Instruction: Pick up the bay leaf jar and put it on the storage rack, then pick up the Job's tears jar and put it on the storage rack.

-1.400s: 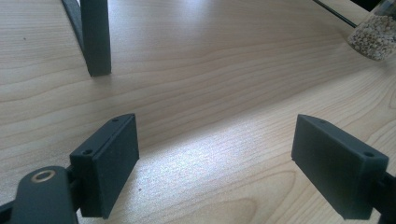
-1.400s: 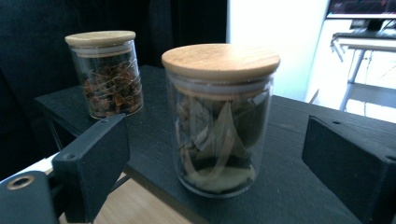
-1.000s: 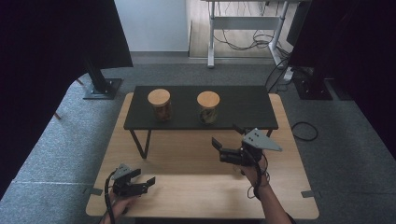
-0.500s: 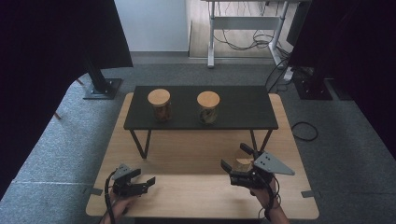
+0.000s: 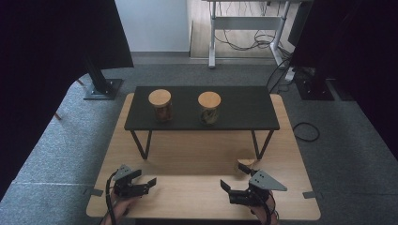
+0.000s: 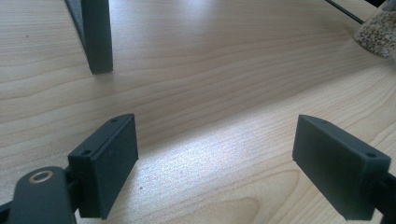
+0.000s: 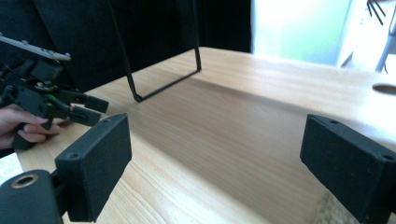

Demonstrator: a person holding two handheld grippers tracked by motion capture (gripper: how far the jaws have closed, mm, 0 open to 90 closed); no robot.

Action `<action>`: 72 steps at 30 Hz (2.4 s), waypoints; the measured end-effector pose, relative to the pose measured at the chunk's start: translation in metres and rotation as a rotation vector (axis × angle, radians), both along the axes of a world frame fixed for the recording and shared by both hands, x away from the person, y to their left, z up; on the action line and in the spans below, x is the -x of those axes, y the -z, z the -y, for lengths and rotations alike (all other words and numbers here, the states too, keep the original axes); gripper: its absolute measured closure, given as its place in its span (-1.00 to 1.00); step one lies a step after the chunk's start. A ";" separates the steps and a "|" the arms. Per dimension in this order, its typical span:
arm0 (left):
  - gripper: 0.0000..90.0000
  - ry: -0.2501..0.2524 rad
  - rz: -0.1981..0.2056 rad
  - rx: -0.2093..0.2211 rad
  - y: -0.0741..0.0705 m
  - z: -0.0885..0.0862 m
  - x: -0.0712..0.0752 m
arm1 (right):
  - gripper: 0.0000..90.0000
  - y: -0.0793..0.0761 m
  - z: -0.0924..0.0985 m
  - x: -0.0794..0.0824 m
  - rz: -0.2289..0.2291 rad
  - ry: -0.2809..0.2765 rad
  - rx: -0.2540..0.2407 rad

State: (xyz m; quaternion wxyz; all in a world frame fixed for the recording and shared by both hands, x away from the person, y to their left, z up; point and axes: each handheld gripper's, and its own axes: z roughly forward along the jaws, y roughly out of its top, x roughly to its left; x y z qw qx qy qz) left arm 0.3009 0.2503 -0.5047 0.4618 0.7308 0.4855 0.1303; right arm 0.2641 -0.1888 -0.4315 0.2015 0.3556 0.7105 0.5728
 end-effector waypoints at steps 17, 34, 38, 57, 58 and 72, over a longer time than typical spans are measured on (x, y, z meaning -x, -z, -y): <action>-0.70 0.005 -0.003 -0.008 0.000 0.001 0.000 | -0.81 0.012 0.000 0.000 -0.035 0.007 0.032; -0.69 0.020 -0.006 0.005 0.000 -0.001 -0.005 | -0.78 0.011 0.033 0.002 -0.040 0.030 0.022; -0.69 0.024 -0.009 0.009 0.000 -0.001 -0.006 | -0.77 0.012 0.042 0.002 -0.029 0.010 0.023; -0.70 0.030 -0.003 -0.002 0.000 0.000 -0.006 | -0.75 0.024 0.080 -0.009 -0.090 0.011 0.041; -0.70 0.030 -0.003 -0.003 0.000 0.000 -0.006 | -0.75 0.025 0.081 -0.010 -0.093 0.013 0.045; -0.70 0.031 -0.003 -0.010 0.000 0.001 -0.005 | -0.78 0.039 0.094 -0.026 -0.135 0.035 0.060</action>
